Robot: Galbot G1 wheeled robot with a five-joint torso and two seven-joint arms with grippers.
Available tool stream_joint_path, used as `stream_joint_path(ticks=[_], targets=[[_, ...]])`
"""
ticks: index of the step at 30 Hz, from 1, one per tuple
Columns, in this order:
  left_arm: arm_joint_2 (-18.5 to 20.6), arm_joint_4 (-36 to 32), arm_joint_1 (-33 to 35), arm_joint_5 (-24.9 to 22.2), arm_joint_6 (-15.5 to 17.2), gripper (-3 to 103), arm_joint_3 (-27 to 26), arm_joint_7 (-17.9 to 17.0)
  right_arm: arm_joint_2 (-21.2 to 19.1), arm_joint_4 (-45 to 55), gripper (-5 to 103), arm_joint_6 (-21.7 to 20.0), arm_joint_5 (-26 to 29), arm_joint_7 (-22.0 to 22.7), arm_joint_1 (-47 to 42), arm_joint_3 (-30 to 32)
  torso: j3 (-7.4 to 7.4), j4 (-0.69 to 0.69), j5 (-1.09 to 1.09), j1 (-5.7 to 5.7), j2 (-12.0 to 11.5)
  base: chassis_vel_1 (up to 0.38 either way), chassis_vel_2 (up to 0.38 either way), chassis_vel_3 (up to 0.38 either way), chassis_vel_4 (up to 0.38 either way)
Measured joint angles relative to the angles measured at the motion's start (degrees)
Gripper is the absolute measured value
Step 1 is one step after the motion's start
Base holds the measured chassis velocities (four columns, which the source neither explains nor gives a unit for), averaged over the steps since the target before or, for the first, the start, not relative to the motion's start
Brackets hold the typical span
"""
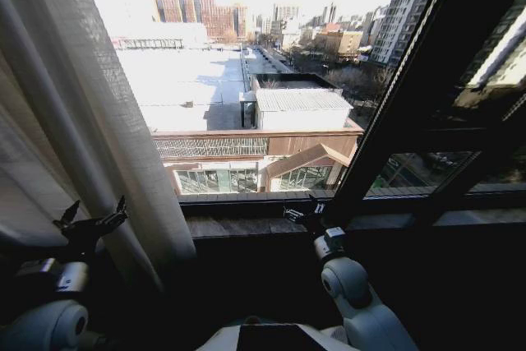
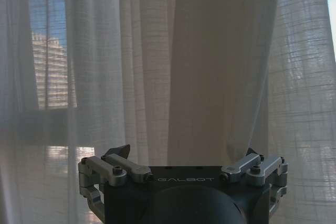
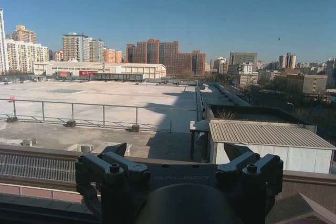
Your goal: Open the curtains by pulling them apart, changing their state from closed to fully open.
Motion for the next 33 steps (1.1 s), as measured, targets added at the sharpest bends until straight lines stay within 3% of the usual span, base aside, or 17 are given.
stream_joint_path(ticks=[1, 2, 3, 5, 7, 8, 10, 17, 33], targets=[[0.04, 0.0, 0.01, -0.09, -0.06, 100, 0.01, -5.58, 0.03, 0.12, 100, 0.0, -0.03, 0.0, -0.08, -0.01, 0.0, 0.0, -0.01, 0.0, 0.0, -0.05, 0.034, 0.042, -0.06], [0.04, 0.0, 0.01, -0.09, -0.06, 100, 0.01, -5.58, 0.03, 0.12, 100, 0.0, -0.03, 0.0, -0.08, -0.01, 0.0, 0.0, -0.01, 0.0, 0.0, -0.05, 0.034, 0.042, -0.06], [0.05, 0.0, 0.0, -0.18, -0.15, 100, 0.03, -14.38, 0.05, 0.22, 100, 0.0, -0.1, 0.03, -0.23, 0.0, 0.0, 0.0, -0.01, 0.0, 0.0, -0.022, 0.032, 0.041, -0.06], [-0.06, -0.07, 0.01, -0.23, -0.17, 100, 0.09, -21.85, 0.07, 0.41, 100, 0.0, -0.25, 0.08, -0.39, 0.0, 0.0, 0.02, -0.02, 0.0, 0.0, 0.0, 0.0, 0.0, 0.0], [-0.08, -0.09, 0.04, -0.23, -0.18, 100, 0.11, -23.39, 0.08, 0.48, 100, 0.0, -0.28, 0.1, -0.43, 0.0, 0.0, 0.02, -0.01, 0.0, 0.0, 0.0, 0.0, 0.0, 0.0], [-0.12, -0.13, 0.09, -0.24, -0.2, 100, 0.13, -26.63, 0.08, 0.69, 100, 0.0, -0.44, 0.21, -0.56, 0.0, 0.0, 0.01, -0.01, 0.0, 0.0, 0.0, 0.0, 0.0, 0.0], [-0.12, -0.12, 0.12, -0.24, -0.3, 100, 0.13, -29.74, 0.07, 0.87, 100, 0.0, -0.81, 0.54, -0.66, -0.01, -0.01, 0.0, -0.01, -0.01, 0.01, 0.0, 0.0, 0.0, 0.0], [-0.19, 0.04, 0.18, -0.24, -0.42, 100, 0.11, -35.39, 0.03, 0.94, 100, -0.04, -1.34, 1.3, -0.72, -0.27, -0.01, 0.0, -0.01, 0.0, 0.0, 0.0, 0.0, 0.0, 0.0], [-0.28, 0.36, -0.02, 0.02, -0.62, 100, 0.3, -40.17, -0.08, 1.94, 100, -2.43, -1.05, 2.29, -0.54, -0.89, -0.01, 0.0, -0.01, -0.01, 0.0, 0.0, 0.0, 0.0, 0.0]])
